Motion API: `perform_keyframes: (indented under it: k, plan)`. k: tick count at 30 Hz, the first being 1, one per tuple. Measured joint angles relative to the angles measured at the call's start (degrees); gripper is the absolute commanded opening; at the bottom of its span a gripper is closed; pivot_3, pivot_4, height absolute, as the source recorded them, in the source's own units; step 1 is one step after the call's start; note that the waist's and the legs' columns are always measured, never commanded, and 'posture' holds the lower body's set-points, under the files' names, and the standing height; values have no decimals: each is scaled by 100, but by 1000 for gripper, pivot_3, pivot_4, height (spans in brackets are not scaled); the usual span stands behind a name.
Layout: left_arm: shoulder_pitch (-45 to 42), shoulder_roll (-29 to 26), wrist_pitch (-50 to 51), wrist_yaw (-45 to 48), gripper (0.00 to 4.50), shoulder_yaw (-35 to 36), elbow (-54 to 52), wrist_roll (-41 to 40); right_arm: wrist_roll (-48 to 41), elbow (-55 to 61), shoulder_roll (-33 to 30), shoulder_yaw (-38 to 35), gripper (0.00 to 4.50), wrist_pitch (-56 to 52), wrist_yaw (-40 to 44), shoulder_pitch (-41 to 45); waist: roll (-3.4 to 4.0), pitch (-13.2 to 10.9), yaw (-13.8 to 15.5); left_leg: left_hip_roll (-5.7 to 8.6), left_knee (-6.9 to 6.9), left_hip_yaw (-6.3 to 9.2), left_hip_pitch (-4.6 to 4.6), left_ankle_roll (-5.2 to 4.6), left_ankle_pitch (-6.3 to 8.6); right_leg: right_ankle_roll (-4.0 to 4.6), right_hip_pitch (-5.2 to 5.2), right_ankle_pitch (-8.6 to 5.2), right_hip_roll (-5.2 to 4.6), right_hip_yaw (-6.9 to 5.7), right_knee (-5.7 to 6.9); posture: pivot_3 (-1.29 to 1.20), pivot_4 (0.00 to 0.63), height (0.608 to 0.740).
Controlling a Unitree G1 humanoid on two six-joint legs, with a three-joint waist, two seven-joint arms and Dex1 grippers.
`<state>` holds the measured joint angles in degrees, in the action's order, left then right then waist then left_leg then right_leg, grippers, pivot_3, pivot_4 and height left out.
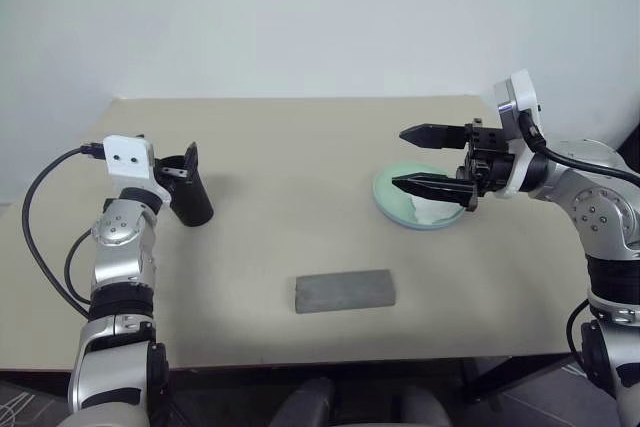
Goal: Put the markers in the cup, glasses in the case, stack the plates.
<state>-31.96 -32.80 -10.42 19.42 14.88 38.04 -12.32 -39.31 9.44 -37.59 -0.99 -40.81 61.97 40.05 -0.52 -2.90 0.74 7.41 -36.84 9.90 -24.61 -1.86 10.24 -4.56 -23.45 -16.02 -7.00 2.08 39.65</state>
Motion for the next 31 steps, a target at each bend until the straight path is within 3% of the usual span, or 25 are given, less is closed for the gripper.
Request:
perform_keyframes:
  k: [4, 8, 12, 16, 24, 31]
  plan:
    - [40, 21, 473, 161, 4486, 13, -388, -191, -6, 14, 5, 0, 4500, -17, -21, 0, -1, -1, -1, 0, 0, 1, -1, 0, 0, 0, 0, 0, 1, -1, 0, 0, 0, 683]
    - [422, -115, 1490, 586, 4486, 77, -1578, -710, -14, 29, 1, 0, 4500, -56, -58, -10, -1, -1, -17, 0, 1, 2, -2, 0, 0, 6, -5, 3, 2, 1, -1, 0, 0, 683]
    - [1223, -1093, 2855, 1428, 4486, 392, -3022, -1471, -24, 37, -147, -102, 4500, -103, -68, -202, 0, -4, -102, -3, 15, -2, -1, 1, 1, 9, -12, 2, 3, 6, -1, 0, 0, 683]
    - [1863, -1972, 3884, 2141, 4486, 1088, -3796, -2127, -33, 43, -146, -128, 4500, -116, -97, -272, 17, -10, -92, -4, 28, -1, 4, 1, 1, -12, -11, -15, 3, 7, -1, 0, 0, 683]
    - [2869, -2805, 4853, 3434, 4486, 2296, -3976, -2713, -57, 13, 112, -34, 4500, -75, -187, -262, 21, -13, -35, -5, 40, -4, 5, 1, 1, -1, -14, -23, 1, 10, -2, 0, 0, 683]
    - [3180, -2745, 5143, 3741, 4486, 2694, -4263, -2878, -64, 44, 456, 173, 4500, -105, -315, -236, 24, -13, -30, -5, 70, -5, 7, 2, 1, 2, -26, -22, -2, 16, -5, 0, 0, 683]
